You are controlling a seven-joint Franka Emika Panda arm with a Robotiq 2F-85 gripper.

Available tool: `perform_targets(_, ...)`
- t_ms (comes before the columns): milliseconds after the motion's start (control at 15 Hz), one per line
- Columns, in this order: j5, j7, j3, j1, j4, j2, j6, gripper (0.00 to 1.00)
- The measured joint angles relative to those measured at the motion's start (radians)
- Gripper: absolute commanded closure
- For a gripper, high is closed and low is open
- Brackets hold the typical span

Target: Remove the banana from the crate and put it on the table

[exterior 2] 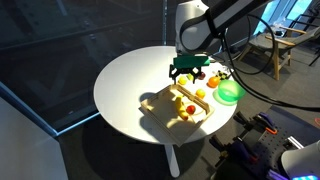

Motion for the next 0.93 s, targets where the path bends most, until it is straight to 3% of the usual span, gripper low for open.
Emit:
perform_targets(533,-0.011,-0.003,-0.035,0.048,-0.004,0.117,0.153,0.00)
perform_targets(933,-0.011,-0.003,-0.059,0.078,-0.029,0.161,0.201,0.00)
